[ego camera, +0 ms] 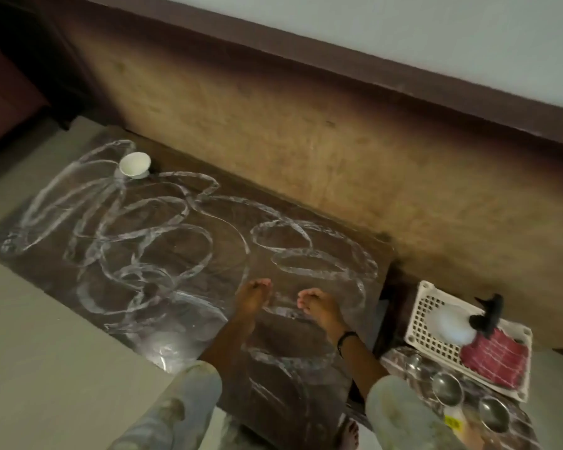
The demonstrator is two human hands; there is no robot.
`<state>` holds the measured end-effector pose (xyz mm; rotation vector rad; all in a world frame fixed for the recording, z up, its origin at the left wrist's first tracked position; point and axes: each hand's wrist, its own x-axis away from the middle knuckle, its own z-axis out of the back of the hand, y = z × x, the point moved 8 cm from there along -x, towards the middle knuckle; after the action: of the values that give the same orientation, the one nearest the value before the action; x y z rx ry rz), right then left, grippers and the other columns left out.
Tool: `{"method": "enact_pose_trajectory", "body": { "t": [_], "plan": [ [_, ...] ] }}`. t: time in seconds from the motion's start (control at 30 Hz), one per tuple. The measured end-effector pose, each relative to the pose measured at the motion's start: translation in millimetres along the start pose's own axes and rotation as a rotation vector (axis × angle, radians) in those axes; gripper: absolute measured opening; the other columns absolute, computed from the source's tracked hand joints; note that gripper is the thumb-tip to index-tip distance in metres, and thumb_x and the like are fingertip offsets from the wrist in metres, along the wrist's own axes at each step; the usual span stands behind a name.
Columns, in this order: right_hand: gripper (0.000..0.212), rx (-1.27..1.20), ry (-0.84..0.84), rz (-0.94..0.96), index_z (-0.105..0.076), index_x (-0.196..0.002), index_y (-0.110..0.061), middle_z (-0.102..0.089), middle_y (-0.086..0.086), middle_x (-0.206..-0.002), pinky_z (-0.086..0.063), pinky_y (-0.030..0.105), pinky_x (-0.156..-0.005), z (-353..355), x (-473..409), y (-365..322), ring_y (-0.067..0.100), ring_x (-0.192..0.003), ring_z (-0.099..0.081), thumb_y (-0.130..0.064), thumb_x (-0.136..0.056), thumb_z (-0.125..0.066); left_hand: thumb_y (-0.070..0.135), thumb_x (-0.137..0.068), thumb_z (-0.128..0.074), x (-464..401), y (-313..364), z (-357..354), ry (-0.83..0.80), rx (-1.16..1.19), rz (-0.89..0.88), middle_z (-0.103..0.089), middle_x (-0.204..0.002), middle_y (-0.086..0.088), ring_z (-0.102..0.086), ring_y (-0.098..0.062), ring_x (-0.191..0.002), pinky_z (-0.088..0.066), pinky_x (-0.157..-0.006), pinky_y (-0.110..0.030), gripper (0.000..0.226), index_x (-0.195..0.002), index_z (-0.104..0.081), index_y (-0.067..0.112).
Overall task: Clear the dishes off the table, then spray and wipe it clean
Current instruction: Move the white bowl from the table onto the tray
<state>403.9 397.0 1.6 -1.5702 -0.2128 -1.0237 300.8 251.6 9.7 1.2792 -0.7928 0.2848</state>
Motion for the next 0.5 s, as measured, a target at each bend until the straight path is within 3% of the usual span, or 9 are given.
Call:
{"method": "enact_pose_trajectory", "body": {
  "t": [0.1, 0.17, 0.27, 0.37, 0.5],
  "plan": [
    [0.023, 0.023, -0.01, 0.004, -0.062, -0.078, -0.016, -0.064, 0.002, -0.078, -0.049, 0.014, -0.063, -60, -33, -38, 0.01, -0.071, -0.062, -0.002, -0.093, -0.051, 0.001, -0.091, -0.053, -44, 33, 61, 0.03, 0.089, 0.027, -0.061, -0.061, 0.002, -0.059, -0.004, -0.049, -0.046, -0.046, -0.013, 0.024, -0.071, -0.059, 0.014],
    [0.022, 0.039, -0.021, 0.005, -0.062, -0.078, -0.016, -0.065, 0.002, -0.078, -0.049, 0.014, -0.064, -102, -58, -62, 0.009, -0.071, -0.062, -0.003, -0.092, -0.051, -0.002, -0.091, -0.05, -74, 55, 101, 0.059, 0.092, 0.041, -0.057, -0.065, -0.002, -0.056, 0.0, -0.039, -0.044, -0.04, -0.011, 0.024, -0.072, -0.057, 0.011],
    [0.021, 0.061, -0.04, 0.022, -0.063, -0.08, -0.017, -0.066, 0.001, -0.08, -0.05, 0.018, -0.07, -158, -94, -96, 0.01, -0.075, -0.063, -0.004, -0.092, -0.052, -0.004, -0.091, -0.05, -122, 77, 159, 0.112, 0.111, 0.053, -0.055, -0.072, -0.006, -0.058, -0.013, -0.054, -0.046, -0.041, -0.011, 0.019, -0.078, -0.058, 0.006],
    [0.019, 0.079, -0.083, 0.041, -0.062, -0.081, -0.016, -0.064, 0.001, -0.08, -0.049, 0.016, -0.067, -213, -130, -128, 0.01, -0.074, -0.062, -0.005, -0.093, -0.051, 0.002, -0.091, -0.051, -171, 92, 214, 0.155, 0.087, 0.025, -0.06, -0.074, 0.0, -0.059, -0.01, -0.062, -0.05, -0.056, -0.017, 0.017, -0.103, -0.063, -0.002],
    [0.02, 0.131, -0.17, 0.11, -0.061, -0.08, -0.02, -0.065, 0.0, -0.082, -0.05, 0.018, -0.07, -281, -179, -164, 0.01, -0.075, -0.062, -0.004, -0.09, -0.055, 0.004, -0.093, -0.046, -243, 111, 272, 0.163, 0.061, -0.016, -0.061, -0.088, -0.005, -0.057, -0.017, -0.08, -0.047, -0.076, -0.027, 0.017, -0.094, -0.061, 0.013]
  ]
}}
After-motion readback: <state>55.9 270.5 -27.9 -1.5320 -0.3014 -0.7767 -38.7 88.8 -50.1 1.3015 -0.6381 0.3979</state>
